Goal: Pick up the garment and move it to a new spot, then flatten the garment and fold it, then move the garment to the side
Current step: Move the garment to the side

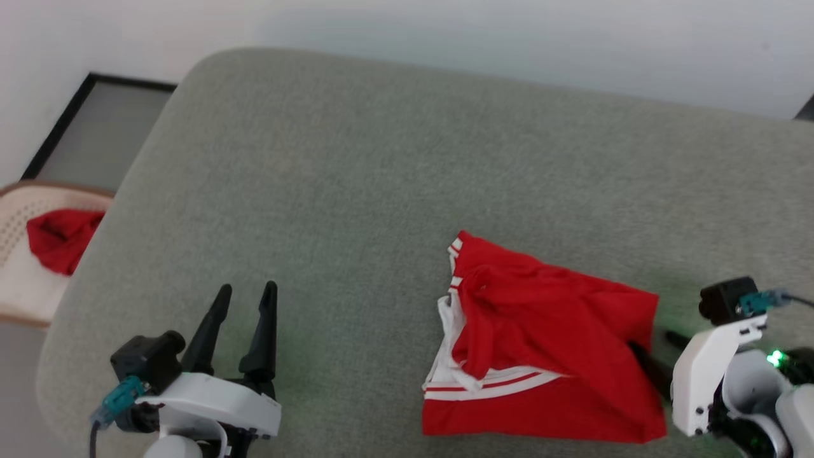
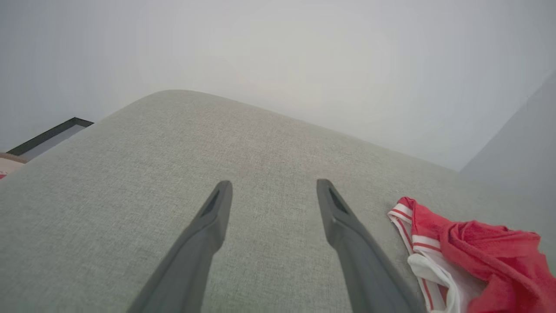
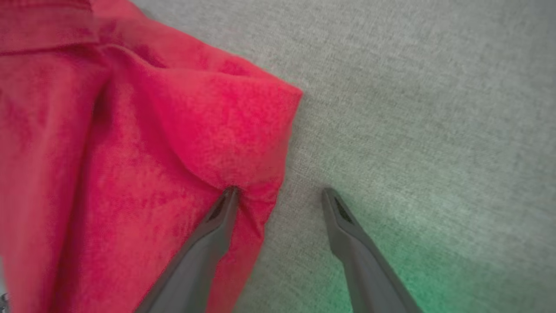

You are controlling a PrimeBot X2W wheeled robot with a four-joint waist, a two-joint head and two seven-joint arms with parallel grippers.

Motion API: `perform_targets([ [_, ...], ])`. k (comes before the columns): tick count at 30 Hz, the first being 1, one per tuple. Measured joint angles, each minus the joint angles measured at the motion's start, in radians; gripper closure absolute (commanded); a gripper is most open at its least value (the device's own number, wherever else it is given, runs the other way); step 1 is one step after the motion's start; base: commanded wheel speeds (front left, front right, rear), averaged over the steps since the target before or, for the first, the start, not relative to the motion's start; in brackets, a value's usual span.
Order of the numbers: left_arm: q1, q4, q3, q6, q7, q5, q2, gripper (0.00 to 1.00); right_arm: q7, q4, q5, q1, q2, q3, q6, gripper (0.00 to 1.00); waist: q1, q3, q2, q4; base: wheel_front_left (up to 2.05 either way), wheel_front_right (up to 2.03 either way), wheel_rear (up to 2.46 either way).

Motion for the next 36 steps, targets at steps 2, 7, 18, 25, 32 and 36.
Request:
perform_targets([
  [2, -0.007, 0.010, 0.000, -0.007, -0.003, 0.000, -0.006, 0.00, 0.018, 0.006, 0.006, -0.018, -0.004, 0.004, 0.000, 0.00, 0.0000, 0.021, 0.0000, 0.012, 0.00, 0.00, 0.00],
  [7, -0.015, 0.035, 0.003, -0.017, -0.011, 0.000, -0.016, 0.00, 0.041, 0.017, 0.030, -0.040, -0.013, 0.009, -0.001, 0.00, 0.0000, 0.049, 0.0000, 0.041, 0.00, 0.00, 0.00],
  [18, -0.022, 0.066, 0.008, -0.034, -0.013, -0.002, -0.024, 0.00, 0.183, -0.022, 0.133, -0.055, -0.039, 0.040, -0.006, 0.00, 0.0000, 0.032, 0.0000, 0.041, 0.00, 0.00, 0.00],
  [25, -0.021, 0.073, 0.013, -0.035, -0.014, -0.008, -0.026, 0.00, 0.281, -0.046, 0.144, -0.040, -0.039, 0.045, -0.004, 1.00, 0.0000, 0.019, 0.0000, 0.031, 0.00, 0.00, 0.00],
  [32, -0.021, 0.074, 0.021, -0.043, -0.016, -0.016, -0.029, 0.00, 0.270, -0.023, 0.127, -0.034, -0.013, 0.007, 0.002, 1.00, 0.0000, 0.017, 0.0000, 0.024, 0.00, 0.00, 0.00],
  [36, -0.017, 0.073, 0.030, -0.042, -0.016, -0.021, -0.026, 0.00, 0.256, -0.018, 0.119, -0.041, -0.012, -0.012, 0.005, 1.00, 0.0000, 0.011, 0.0000, 0.017, 0.00, 0.00, 0.00],
])
